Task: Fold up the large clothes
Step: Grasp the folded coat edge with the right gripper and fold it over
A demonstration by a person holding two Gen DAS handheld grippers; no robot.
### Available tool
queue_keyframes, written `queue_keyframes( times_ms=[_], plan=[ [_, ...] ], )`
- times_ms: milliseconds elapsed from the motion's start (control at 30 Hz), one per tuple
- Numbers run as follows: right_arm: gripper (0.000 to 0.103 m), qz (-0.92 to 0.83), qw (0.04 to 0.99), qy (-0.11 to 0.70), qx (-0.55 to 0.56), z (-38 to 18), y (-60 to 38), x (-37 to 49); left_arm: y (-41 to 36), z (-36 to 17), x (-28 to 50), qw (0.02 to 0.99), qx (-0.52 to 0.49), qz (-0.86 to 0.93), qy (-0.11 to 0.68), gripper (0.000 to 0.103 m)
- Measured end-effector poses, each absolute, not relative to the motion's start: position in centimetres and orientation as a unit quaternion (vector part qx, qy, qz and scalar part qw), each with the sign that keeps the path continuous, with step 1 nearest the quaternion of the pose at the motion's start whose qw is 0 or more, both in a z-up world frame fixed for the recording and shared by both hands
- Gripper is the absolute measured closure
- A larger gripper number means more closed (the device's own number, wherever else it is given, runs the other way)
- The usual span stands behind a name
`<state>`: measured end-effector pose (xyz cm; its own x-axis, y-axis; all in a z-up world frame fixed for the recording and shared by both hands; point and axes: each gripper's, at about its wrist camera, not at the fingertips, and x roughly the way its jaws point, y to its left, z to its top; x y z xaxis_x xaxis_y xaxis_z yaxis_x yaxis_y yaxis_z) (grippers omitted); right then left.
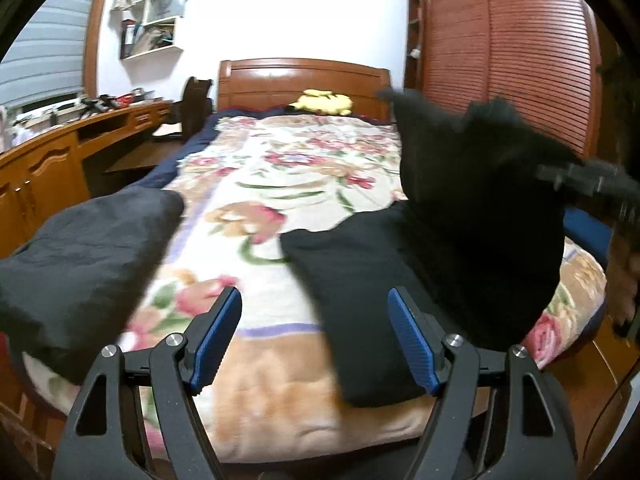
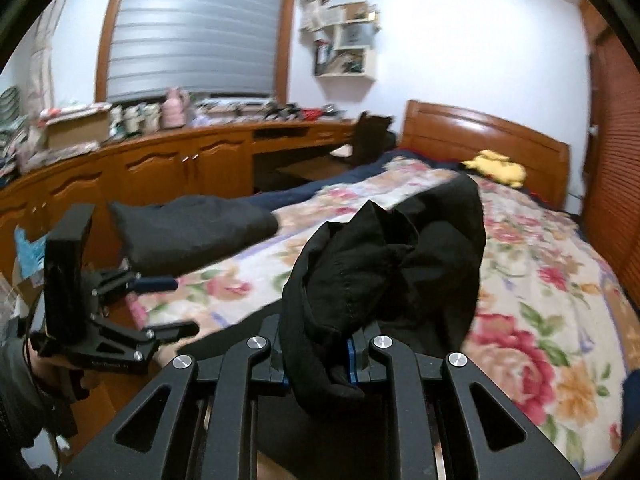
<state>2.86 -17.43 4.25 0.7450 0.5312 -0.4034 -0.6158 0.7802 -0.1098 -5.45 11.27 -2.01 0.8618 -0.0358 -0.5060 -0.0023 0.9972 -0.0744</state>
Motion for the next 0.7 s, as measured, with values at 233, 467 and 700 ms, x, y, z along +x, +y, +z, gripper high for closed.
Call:
queue_keyframes(
  times_ms=[233, 467, 700],
  plan=[
    [0.084, 0.359, 0.889, 0.247, -0.137, -2.9, -10.5, 6.3, 15.3, -3.0, -6.3, 0.960, -0.055, 0.031, 0.271, 0.026],
    [0.078, 0.350, 0.890, 0.263, -0.127, -4.6, -9.8, 8.7, 16.4, -3.5, -6.8, 0.960, -0.060, 0.033, 0.271, 0.026],
    [0.039, 0.359, 0.907, 0.201, -0.096, -0.2, -13.5, 5.6, 14.7, -2.5, -7.3, 0.964, -0.057, 0.012, 0.259, 0.026]
  ],
)
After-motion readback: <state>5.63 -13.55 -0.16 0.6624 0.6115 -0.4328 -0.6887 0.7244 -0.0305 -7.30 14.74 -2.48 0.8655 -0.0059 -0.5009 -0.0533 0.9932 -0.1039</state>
